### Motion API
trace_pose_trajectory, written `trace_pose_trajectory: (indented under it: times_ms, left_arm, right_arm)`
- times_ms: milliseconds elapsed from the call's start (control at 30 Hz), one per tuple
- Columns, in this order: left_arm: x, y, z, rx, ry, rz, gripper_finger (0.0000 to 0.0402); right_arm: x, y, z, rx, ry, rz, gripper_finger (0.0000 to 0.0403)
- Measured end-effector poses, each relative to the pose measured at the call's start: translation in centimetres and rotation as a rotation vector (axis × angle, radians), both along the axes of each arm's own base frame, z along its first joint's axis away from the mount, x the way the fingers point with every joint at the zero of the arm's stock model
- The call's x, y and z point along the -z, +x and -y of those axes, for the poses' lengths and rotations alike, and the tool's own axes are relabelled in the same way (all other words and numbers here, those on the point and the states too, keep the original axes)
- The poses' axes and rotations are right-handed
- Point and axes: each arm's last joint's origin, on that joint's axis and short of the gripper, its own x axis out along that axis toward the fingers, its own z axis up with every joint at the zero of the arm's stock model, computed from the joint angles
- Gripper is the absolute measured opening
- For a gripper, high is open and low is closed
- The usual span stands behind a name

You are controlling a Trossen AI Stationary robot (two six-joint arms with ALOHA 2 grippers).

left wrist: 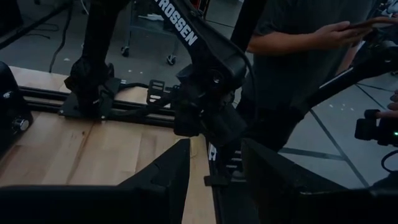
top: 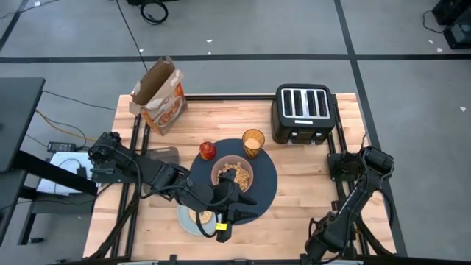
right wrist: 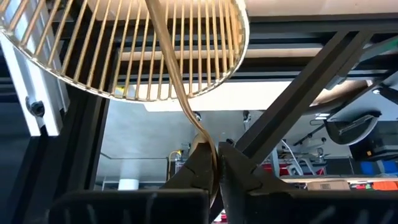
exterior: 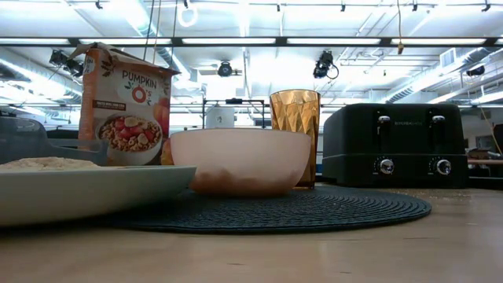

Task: Arrange a breakfast setting
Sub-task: Put the gold spoon on the right of the orange bowl on the blue placemat

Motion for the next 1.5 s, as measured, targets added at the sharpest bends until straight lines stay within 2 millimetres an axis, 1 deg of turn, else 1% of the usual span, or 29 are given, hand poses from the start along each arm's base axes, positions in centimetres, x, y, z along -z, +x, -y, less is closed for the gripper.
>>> trace_pose_trajectory:
  times_ms: [133,233,333,433,633,833,1033,1167,1267,1367,1433,1500]
  left_arm:
    - [0.0,0.0,0.0,0.0,0.0,0.0,0.0151]
    - [0.0,0.0,0.0,0.005,0.019,0.003,0.0151]
    - [0.0,0.0,0.0,0.012,0.043,0.007,0.0151]
    - [0.0,0.0,0.0,0.017,0.062,0.01,0.0151]
    - [0.1,0.0,0.0,0.02,0.077,0.002,0.0151]
    - [0.5,-0.1,-0.1,0.023,0.103,-0.037,0.0151]
    - [0.7,-0.3,0.2,0.043,0.152,-0.045,0.0151]
    - [0.6,-0.6,0.7,0.064,0.178,-0.033,0.0151]
    - [0.6,-0.8,1.2,0.082,0.185,-0.025,0.0151]
    - [1.6,-0.6,1.7,0.116,0.139,-0.009,0.0151]
    - [3.0,-0.5,1.9,0.132,0.095,-0.02,0.0151]
    - [4.4,0.0,1.8,0.133,0.002,0.0,0.0152]
  right_arm:
    - [0.0,0.1,0.0,0.002,0.014,-0.012,0.0027]
    - [0.0,0.4,0.2,0.014,0.017,-0.014,0.0022]
    - [-0.2,1.2,0.8,0.036,0.029,-0.008,0.0015]
    - [-0.8,1.8,1.6,0.067,0.045,0.007,0.0015]
    - [-2.9,2.5,3.1,0.171,0.122,-0.001,0.0017]
    - [-5.0,2.4,4.2,0.267,0.214,-0.039,0.0017]
    - [-7.3,1.6,5.1,0.326,0.308,-0.076,0.0017]
    - [-9.1,0.8,6.1,0.376,0.312,-0.064,0.0017]
    - [-10.3,0.2,7.1,0.418,0.284,-0.018,0.0017]
    - [-11.3,-0.3,8.2,0.447,0.249,0.06,0.0017]
    - [-11.8,-0.5,8.8,0.445,0.232,0.129,0.0017]
    - [-12.0,-0.6,9.3,0.422,0.209,0.214,0.0017]
